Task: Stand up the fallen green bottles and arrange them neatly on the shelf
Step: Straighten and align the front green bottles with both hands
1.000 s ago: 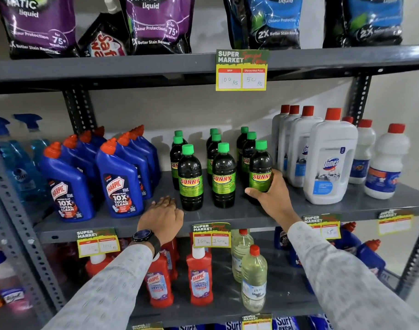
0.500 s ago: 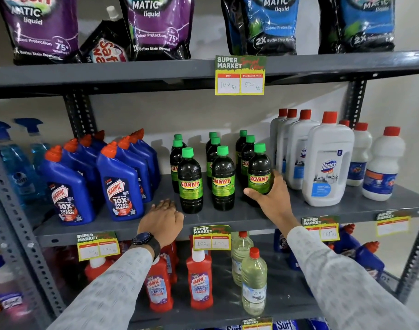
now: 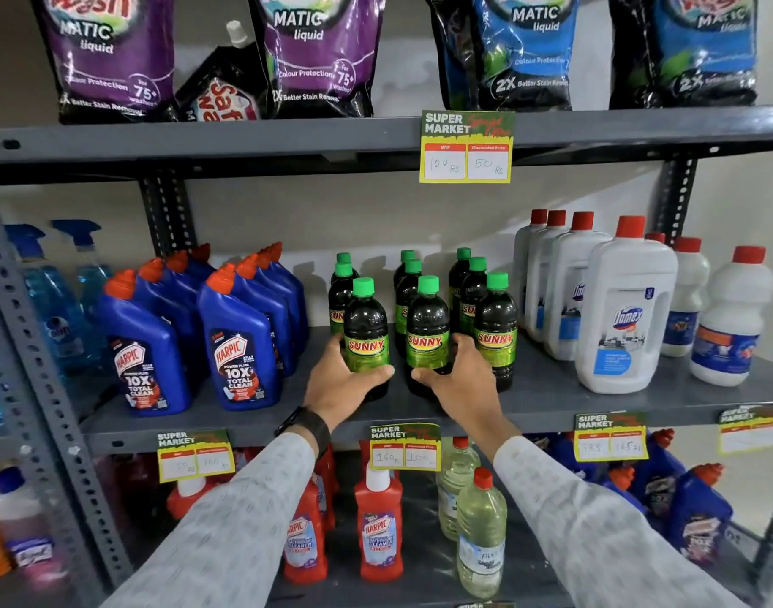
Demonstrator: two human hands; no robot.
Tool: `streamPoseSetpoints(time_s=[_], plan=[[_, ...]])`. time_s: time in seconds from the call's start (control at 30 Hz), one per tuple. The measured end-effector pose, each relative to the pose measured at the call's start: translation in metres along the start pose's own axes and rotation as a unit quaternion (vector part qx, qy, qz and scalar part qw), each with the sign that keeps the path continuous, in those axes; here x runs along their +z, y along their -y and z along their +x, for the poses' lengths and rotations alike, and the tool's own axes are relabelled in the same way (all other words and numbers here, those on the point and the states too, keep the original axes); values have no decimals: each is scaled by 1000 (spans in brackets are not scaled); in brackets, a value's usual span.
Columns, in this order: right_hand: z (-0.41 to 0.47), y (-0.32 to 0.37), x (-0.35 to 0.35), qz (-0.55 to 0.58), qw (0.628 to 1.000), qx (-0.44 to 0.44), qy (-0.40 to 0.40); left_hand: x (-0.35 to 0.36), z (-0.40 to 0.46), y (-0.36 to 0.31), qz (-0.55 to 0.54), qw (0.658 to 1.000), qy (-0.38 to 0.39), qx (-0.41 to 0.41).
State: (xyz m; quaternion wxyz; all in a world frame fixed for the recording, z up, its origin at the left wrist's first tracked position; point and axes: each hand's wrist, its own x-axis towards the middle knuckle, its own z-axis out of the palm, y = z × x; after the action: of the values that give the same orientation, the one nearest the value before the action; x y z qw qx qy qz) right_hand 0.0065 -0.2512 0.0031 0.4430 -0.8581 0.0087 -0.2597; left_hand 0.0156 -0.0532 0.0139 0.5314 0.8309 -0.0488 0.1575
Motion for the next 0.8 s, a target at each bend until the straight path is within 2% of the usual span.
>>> streamPoseSetpoints(time_s=[0.47,0.8], plan=[[-8,10,14,14,999,1,38,-29,-4,32,-2,998,-42,38],[-10,5,10,9,999,-5,51,-37,-7,44,-47,998,15,39]])
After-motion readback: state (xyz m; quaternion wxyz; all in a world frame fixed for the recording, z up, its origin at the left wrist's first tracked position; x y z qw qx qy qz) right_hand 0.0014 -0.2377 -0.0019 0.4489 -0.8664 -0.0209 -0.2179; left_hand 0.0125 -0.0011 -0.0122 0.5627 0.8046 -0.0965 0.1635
